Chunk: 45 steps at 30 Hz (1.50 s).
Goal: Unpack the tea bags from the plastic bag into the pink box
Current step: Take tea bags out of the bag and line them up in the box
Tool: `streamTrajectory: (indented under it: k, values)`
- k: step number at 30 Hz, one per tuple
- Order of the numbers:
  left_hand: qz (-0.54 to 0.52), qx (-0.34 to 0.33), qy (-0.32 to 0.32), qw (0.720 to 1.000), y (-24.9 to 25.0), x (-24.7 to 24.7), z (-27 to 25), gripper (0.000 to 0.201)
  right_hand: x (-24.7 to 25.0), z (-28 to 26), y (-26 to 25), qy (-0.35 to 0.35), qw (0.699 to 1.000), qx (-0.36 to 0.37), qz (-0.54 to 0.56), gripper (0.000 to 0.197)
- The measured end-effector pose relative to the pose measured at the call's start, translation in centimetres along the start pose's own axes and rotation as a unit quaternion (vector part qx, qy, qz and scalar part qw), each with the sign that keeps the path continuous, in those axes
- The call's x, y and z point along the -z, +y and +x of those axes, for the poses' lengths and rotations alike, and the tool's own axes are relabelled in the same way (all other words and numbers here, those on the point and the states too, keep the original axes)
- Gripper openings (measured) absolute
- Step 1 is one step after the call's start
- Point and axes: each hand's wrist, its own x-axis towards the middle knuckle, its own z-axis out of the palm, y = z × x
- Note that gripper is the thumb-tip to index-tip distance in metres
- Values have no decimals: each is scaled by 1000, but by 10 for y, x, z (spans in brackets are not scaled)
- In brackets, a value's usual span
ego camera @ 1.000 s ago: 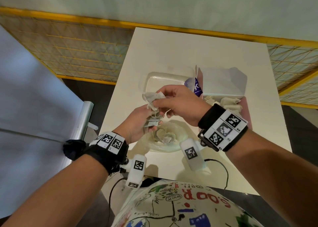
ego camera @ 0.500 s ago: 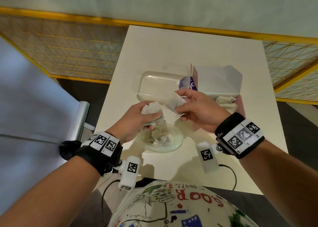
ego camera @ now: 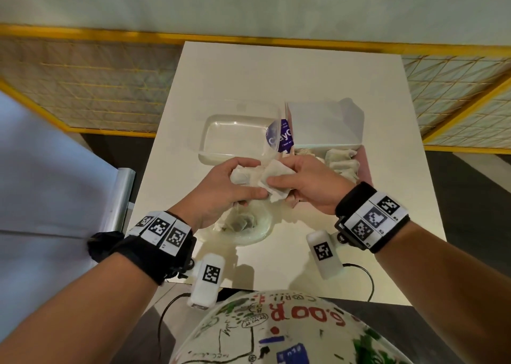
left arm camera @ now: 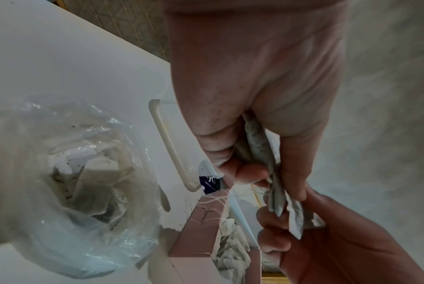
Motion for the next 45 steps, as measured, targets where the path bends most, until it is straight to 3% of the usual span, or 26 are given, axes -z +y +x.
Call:
streamTrajectory:
  k: [3,6,10,14,17,21,24,29,37,45]
  values:
    - [-72,19,-1,997,4,-8,1,45,10,1,2,48,997,28,-44,15]
    - [-142,30,4,989,4,-8,3,54,27,0,3,84,994,54,-34,13]
    - [-140,16,14,990,-1,-10,6,59,48,-5,0,87,995,52,14,12]
    - [-122,8,42,992,-3,-13,4,62,64,-9,-2,40,995,48,76,16]
    - [-97,4,56,994,-3,-19,4,63,64,-13,-6,-37,992,43,114,28]
    - [-64,-5,43,997,-3,-28,7,59,45,-6,-3,-83,996,44,10,33]
    - [-53,-3,34,998,-2,-33,9,61,32,0,0,-58,997,32,-45,21]
    - [-135,19,-5,991,1,-30,9,60,29,2,6,13,997,60,-50,20]
    - [-55,-3,40,998,-5,-30,8,53,41,5,8,51,994,91,-42,46]
    - [-49,0,86,995,-12,-16,9,36,84,-12,4,77,988,49,-124,35]
